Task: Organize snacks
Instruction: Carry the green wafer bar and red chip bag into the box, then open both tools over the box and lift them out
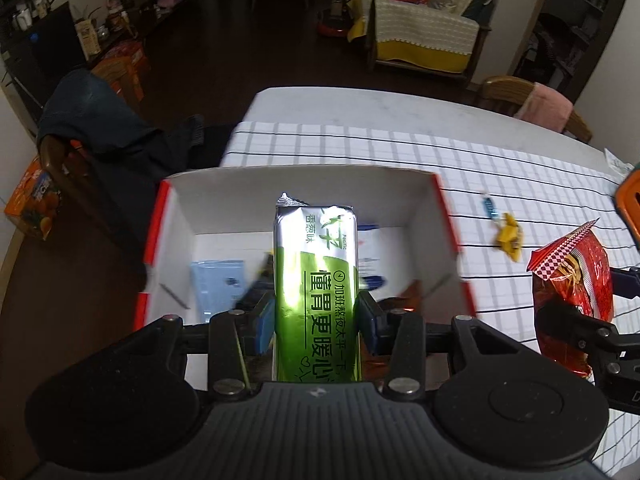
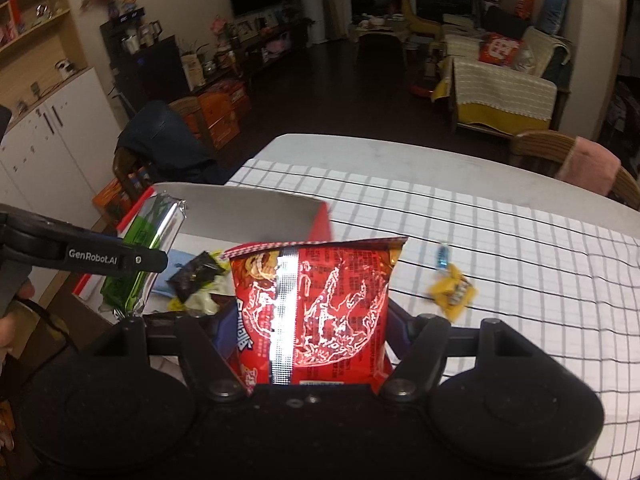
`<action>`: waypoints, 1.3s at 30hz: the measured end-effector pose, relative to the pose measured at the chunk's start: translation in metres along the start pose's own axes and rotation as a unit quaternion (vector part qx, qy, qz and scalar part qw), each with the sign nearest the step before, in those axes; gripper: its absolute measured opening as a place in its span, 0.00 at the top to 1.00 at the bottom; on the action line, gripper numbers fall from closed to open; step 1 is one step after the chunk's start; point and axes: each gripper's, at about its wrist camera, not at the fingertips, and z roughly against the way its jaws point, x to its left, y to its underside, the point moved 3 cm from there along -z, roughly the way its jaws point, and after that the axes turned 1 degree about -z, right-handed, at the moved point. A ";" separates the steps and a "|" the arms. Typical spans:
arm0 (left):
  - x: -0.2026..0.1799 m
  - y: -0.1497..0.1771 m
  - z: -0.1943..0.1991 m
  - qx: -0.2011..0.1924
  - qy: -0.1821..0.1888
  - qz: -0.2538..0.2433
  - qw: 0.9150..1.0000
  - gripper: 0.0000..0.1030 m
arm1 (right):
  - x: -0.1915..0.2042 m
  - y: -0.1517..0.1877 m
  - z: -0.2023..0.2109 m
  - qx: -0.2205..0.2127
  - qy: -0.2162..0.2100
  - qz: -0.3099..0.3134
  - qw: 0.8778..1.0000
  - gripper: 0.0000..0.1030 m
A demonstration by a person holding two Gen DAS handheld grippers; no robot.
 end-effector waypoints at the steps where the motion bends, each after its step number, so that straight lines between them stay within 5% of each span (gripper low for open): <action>1: 0.007 0.000 -0.003 0.002 -0.002 0.002 1.000 0.59 | 0.007 -0.002 -0.005 0.002 0.000 0.004 1.000 0.33; 12: 0.049 0.005 -0.047 0.029 -0.019 -0.022 0.999 0.59 | 0.071 -0.024 -0.071 0.025 -0.008 0.060 0.998 0.33; 26: 0.048 0.013 -0.071 0.051 -0.015 -0.055 0.997 0.60 | 0.091 -0.018 -0.145 0.081 0.013 0.097 0.992 0.33; 39: 0.045 0.014 -0.072 0.052 -0.008 -0.044 0.998 0.60 | 0.082 -0.017 -0.141 0.077 0.020 0.067 0.995 0.20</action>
